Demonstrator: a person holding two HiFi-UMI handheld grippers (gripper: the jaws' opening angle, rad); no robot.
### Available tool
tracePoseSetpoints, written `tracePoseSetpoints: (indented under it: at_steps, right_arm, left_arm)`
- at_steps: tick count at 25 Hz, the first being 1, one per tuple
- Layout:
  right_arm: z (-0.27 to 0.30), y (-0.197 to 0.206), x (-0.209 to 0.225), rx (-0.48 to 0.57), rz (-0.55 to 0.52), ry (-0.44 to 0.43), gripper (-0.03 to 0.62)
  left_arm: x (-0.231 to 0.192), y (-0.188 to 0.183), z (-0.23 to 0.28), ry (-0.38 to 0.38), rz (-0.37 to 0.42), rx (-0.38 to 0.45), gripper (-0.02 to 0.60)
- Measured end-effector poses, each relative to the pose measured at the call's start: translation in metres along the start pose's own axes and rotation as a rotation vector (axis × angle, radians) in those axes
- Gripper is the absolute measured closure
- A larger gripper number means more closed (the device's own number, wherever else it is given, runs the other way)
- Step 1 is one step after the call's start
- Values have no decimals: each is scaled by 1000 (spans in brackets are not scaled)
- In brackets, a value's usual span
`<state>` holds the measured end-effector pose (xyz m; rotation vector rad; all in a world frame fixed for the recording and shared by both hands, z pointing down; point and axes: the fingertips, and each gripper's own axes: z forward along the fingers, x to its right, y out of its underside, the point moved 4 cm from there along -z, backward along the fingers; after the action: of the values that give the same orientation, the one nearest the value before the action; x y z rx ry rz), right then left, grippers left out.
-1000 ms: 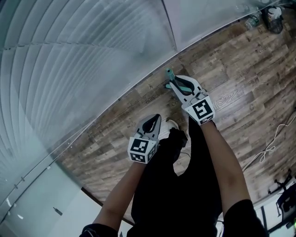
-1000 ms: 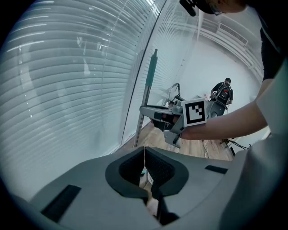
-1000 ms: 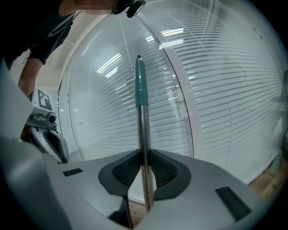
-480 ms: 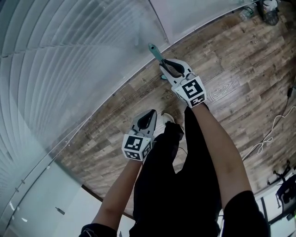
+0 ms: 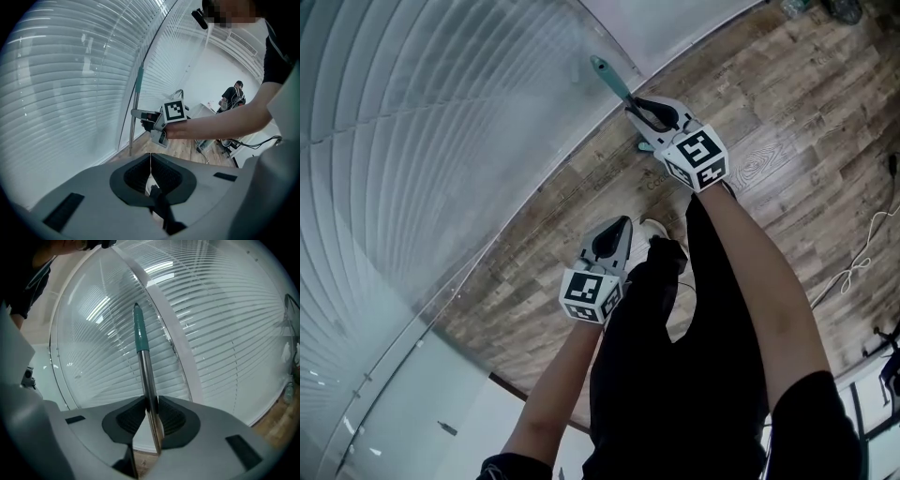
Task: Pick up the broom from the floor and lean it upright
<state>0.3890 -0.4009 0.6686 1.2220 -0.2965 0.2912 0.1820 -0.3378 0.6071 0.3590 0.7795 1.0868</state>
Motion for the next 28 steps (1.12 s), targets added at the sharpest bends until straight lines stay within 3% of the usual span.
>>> tracePoseSetpoints:
  at_steps: [9, 16, 21, 28]
  right_arm:
    - [8, 0, 13, 5, 19, -28, 502]
    - [11, -2, 16, 22, 55, -24, 502]
    - [15, 0, 20, 30, 63, -27, 500]
    - [17, 2, 32, 54, 84, 2, 497]
  left_arm:
    - [16, -8, 4, 62, 11, 36, 561]
    - [23, -14, 3, 40, -16, 85, 561]
    - [35, -19, 6, 45, 72, 82, 561]
    - [36, -23, 10, 50, 50, 112, 561]
